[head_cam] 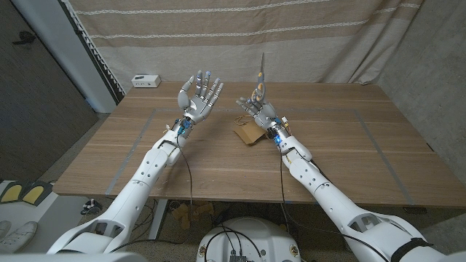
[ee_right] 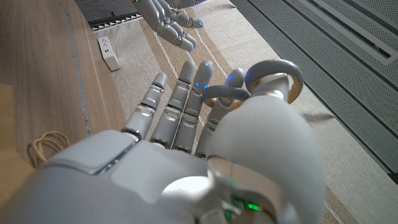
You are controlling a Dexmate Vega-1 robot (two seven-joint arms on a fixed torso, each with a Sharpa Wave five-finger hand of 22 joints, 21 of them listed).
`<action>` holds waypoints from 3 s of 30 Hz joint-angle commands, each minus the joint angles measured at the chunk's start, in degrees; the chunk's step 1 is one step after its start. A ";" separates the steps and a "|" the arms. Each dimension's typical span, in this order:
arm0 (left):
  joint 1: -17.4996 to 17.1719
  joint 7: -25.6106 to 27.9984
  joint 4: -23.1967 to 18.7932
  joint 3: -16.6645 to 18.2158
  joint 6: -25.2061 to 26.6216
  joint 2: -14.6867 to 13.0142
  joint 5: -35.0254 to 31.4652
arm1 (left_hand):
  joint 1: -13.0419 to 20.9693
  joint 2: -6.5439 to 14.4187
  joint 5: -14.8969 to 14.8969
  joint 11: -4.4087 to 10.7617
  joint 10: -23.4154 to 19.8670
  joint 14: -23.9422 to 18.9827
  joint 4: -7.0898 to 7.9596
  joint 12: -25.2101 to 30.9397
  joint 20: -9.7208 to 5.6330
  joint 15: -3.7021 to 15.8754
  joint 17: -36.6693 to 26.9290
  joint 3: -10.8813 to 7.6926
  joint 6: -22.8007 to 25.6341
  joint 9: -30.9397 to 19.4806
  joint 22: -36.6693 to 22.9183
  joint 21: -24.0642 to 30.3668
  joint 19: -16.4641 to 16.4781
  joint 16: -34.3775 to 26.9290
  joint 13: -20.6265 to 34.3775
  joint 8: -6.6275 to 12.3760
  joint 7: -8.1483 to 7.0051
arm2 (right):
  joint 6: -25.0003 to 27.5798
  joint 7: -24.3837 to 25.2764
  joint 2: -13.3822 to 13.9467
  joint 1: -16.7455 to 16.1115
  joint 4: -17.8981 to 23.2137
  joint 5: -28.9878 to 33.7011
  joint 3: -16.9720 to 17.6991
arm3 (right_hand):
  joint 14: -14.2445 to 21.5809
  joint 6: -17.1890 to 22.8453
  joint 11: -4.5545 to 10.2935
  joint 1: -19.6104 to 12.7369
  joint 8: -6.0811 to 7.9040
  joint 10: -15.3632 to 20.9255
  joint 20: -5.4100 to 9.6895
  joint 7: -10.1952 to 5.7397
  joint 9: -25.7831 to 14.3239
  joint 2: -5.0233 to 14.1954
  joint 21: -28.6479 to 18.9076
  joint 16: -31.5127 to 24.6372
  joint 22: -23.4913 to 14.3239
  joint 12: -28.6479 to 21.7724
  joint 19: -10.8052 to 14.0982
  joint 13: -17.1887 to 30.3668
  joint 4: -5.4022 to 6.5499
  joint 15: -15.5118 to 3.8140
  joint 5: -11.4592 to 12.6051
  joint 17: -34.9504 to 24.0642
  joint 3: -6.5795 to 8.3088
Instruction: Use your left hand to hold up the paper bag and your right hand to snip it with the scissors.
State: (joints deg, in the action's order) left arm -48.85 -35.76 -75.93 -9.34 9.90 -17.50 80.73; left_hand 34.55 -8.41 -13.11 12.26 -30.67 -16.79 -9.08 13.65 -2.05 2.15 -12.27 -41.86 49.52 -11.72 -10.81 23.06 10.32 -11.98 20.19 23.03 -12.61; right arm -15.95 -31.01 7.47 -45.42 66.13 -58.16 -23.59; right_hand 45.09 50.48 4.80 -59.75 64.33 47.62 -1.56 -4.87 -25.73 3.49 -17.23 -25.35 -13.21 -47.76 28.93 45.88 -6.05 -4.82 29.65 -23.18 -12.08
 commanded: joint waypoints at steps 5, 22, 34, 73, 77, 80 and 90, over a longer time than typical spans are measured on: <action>-0.15 0.14 -0.22 0.06 0.05 -0.03 0.00 | 0.36 0.26 0.20 0.09 -0.59 -0.50 0.02 0.45 -3.08 9.65 -0.08 -0.52 1.04 0.03 -0.20 -0.28 0.70 -0.45 0.07 0.41 0.04 | 0.64 0.33 -1.16 -0.18 -0.71 -1.09 0.68 | 9.42 4.48 6.42 -2.67 6.82 8.34 4.83 1.25 -17.82 1.90 -6.29 -10.44 -5.01 -2.96 5.49 1.61 0.62 -8.12 -0.66 -9.45 0.10; -0.72 0.34 -0.78 0.26 0.09 -0.15 0.27 | 0.33 0.27 0.26 0.09 -0.82 -0.64 0.06 0.49 -3.11 9.63 -0.10 -0.55 1.69 0.12 -0.24 -0.31 0.76 -0.52 0.05 0.46 0.00 | 0.21 2.24 -0.49 -0.32 0.07 0.67 0.14 | 8.45 -0.02 6.44 -5.32 11.95 6.90 6.22 0.62 -28.26 -0.06 -12.88 -17.05 -11.53 -3.19 6.26 3.17 -0.70 -8.24 -0.22 -13.15 0.39; -0.83 0.61 -0.81 0.42 0.18 -0.29 0.47 | 0.32 0.29 0.33 0.09 -1.14 -0.66 0.09 0.56 -3.11 9.63 -0.12 -0.61 2.53 0.20 -0.29 -0.32 0.90 -0.53 0.02 0.55 0.03 | 0.18 5.07 0.97 -0.54 1.68 2.94 -0.84 | 6.47 -9.57 6.56 -8.68 16.51 3.86 6.37 -3.10 -40.17 0.01 -15.63 -18.38 -12.49 -3.73 5.23 5.09 -0.57 -8.48 0.36 -12.28 1.16; -1.53 0.43 -1.10 1.16 -0.32 -0.63 0.61 | 0.20 0.22 0.50 0.10 -1.65 -0.75 0.15 0.62 -3.14 9.62 -0.18 -0.68 4.03 0.41 -0.36 -0.42 0.99 -0.58 -0.03 0.57 0.01 | -0.55 1.78 -0.22 -0.39 -0.72 0.14 0.88 | 1.80 1.24 6.09 -2.95 25.87 4.33 3.66 0.26 -45.11 0.73 -20.24 -4.64 -8.72 14.79 -1.31 -22.30 4.15 -7.96 -1.95 1.66 -1.94; -1.67 0.60 -1.32 1.18 -0.34 -0.70 0.63 | 0.20 0.23 0.51 0.10 -1.66 -0.76 0.15 0.62 -3.16 9.63 -0.18 -0.69 4.10 0.42 -0.36 -0.43 1.00 -0.58 -0.04 0.57 0.01 | -0.79 2.03 0.14 -0.64 -0.31 0.37 1.02 | 0.33 0.75 5.41 -1.36 25.03 3.01 3.26 0.55 -44.23 0.16 -20.13 -4.45 -7.97 16.59 -1.79 -23.72 4.61 -7.90 -2.16 2.05 -2.53; -1.68 0.66 -1.36 1.18 -0.34 -0.76 0.63 | 0.21 0.22 0.52 0.10 -1.69 -0.76 0.15 0.62 -3.16 9.63 -0.19 -0.70 4.21 0.43 -0.37 -0.43 1.01 -0.59 -0.04 0.56 0.01 | -1.00 2.06 0.30 -0.79 -0.14 0.42 1.14 | -0.63 -0.23 4.50 -0.74 24.27 0.74 2.49 0.50 -43.43 -0.15 -19.95 -4.30 -7.27 18.45 -2.35 -24.82 4.63 -7.96 -2.12 2.49 -2.70; -1.28 0.48 -0.88 1.28 -0.12 -1.05 0.67 | 0.22 0.23 0.54 0.10 -1.75 -0.80 0.14 0.62 -3.18 9.65 -0.19 -0.74 4.43 0.47 -0.38 -0.44 1.05 -0.60 -0.05 0.55 0.00 | -1.58 0.35 -0.25 -1.04 -0.84 -1.34 2.18 | -4.33 -1.95 2.99 0.44 20.89 -4.22 0.87 0.69 -38.96 -0.78 -19.34 -3.04 -5.57 22.16 -3.85 -26.82 4.58 -7.55 -1.72 3.88 -2.94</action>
State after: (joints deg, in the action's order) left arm -50.35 -35.30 -77.03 -8.22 9.66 -18.26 81.39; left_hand 34.55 -8.41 -12.78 12.37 -31.99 -17.00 -8.93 13.98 -2.16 2.36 -12.40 -42.01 53.32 -11.19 -11.07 22.79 10.84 -12.42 20.20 23.19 -12.79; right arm -16.88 -29.03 7.66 -46.20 65.87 -57.94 -22.39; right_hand 41.20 48.62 7.68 -59.39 72.00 43.97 -0.21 -4.46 -23.92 3.17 -36.90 -28.60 -18.96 -25.94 25.15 19.23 -1.57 -4.09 27.50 -19.39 -14.45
